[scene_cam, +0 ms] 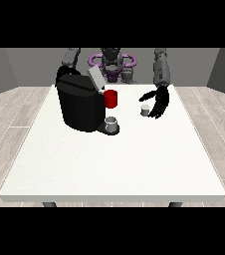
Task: Insert the coffee pod into the coffee machine and close the lid
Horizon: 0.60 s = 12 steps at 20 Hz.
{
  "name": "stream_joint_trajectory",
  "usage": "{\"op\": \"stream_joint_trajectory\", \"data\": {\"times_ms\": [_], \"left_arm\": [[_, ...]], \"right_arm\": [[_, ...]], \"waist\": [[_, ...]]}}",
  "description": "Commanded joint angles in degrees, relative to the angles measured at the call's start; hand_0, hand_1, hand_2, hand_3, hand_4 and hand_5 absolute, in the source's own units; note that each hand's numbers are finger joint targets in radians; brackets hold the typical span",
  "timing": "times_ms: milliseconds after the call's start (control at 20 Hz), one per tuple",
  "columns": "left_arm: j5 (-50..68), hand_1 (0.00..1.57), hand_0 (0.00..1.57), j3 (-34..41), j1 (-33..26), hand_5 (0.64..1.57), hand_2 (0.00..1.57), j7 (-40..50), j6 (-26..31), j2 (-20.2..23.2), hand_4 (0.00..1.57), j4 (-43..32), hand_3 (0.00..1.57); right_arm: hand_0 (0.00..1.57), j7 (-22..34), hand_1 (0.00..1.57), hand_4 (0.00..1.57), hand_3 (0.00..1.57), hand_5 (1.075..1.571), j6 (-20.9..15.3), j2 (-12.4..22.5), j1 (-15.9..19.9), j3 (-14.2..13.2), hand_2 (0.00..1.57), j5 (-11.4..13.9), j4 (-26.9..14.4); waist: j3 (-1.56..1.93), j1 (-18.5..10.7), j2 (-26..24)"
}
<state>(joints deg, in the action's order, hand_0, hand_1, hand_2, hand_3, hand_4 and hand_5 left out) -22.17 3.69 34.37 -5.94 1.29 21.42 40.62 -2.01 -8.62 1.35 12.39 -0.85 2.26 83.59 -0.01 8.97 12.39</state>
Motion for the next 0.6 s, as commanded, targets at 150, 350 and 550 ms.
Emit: {"op": "stream_joint_trajectory", "data": {"times_ms": [150, 350, 550], "left_arm": [[-5.84, 0.65, 0.65, -1.09, 0.71, 1.571, 0.79, -6.08, -7.33, 0.71, 0.0, -4.87, 0.53], [-6.85, 0.72, 0.72, -0.91, 1.92, 1.571, 0.86, -6.42, -10.34, -1.42, 0.23, -5.09, 0.65], [-7.78, 0.82, 0.82, -0.13, 2.33, 1.571, 0.97, -6.81, -11.46, -1.2, 0.39, -7.64, 0.74]], "right_arm": [[0.0, 1.45, 0.0, 0.45, 0.0, 1.571, -2.54, -1.31, 0.25, 3.18, 0.0, 1.67, 2.17], [0.0, 0.83, 0.0, 0.52, 0.0, 1.571, 0.71, 1.06, 0.96, -0.76, 0.0, -1.2, -0.63], [0.0, 1.04, 0.0, 0.52, 0.0, 1.571, 0.51, 0.81, 0.23, -0.26, 0.0, -1.35, -0.26]], "waist": [[-0.03, 1.02, 1.94], [-0.01, 0.58, 1.11], [-0.01, 0.45, -0.07]]}}
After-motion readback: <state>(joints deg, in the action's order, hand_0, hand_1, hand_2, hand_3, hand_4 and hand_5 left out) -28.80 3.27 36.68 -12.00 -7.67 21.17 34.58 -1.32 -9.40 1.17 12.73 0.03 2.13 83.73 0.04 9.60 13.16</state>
